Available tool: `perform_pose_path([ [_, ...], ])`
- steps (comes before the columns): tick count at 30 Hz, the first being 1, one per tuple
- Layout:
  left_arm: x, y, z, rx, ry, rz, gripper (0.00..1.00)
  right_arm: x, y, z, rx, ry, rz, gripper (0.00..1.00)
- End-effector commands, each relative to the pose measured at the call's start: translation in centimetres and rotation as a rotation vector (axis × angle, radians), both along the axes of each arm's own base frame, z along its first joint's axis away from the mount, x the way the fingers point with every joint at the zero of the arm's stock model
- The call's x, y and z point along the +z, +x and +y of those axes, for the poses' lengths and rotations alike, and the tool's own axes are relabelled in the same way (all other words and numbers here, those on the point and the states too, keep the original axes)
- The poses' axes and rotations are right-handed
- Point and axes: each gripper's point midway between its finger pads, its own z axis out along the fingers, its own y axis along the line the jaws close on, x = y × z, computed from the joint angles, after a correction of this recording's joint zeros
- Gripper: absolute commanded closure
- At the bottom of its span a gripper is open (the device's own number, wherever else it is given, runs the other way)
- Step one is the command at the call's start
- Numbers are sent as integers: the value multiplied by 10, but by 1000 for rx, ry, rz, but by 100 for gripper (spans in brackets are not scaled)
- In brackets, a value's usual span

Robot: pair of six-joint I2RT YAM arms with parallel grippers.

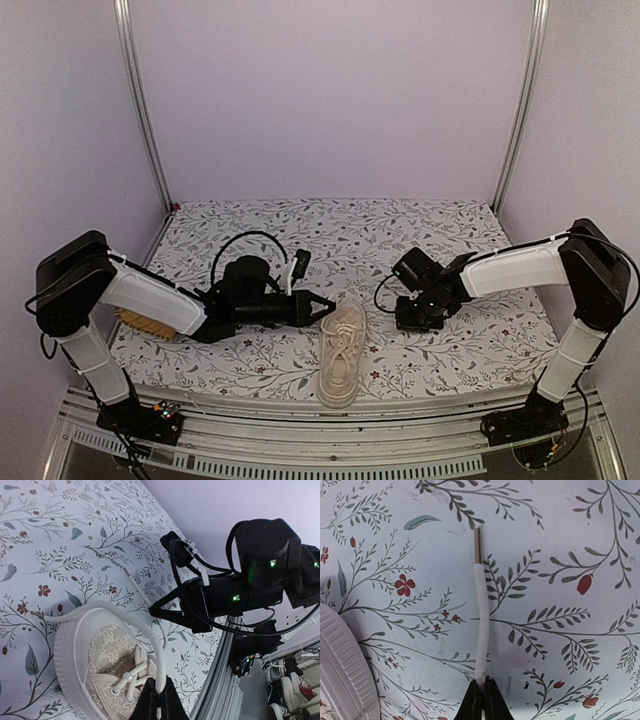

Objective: Tie the shoes

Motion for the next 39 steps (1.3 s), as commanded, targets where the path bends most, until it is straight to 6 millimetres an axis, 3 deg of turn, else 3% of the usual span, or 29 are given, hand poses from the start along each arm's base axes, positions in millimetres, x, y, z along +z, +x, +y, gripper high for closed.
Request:
perform_pose_path([
  [1, 6, 3, -2, -20, -6, -28, 100, -3, -5, -8, -30, -16, 3, 98],
  [3, 8, 2, -4, -34, -11, -34, 100, 21, 1, 4, -18, 70, -54, 98],
  [11, 16, -4, -20, -132, -36, -45, 100, 158, 26, 54, 128, 446, -399, 98],
  [17, 15, -2, -33, -178, -28, -49, 99, 224, 21, 92, 307, 677, -523, 98],
  [27, 8, 4, -36, -163, -7, -23, 96, 277, 27, 125, 393, 822, -603, 98],
  [34, 10, 12, -28, -90, -5, -36, 94, 294, 20, 124, 417, 851, -628, 98],
  [39, 17, 4, -36, -158, -37, -49, 89, 296, 20, 123, 419, 845, -637, 98],
])
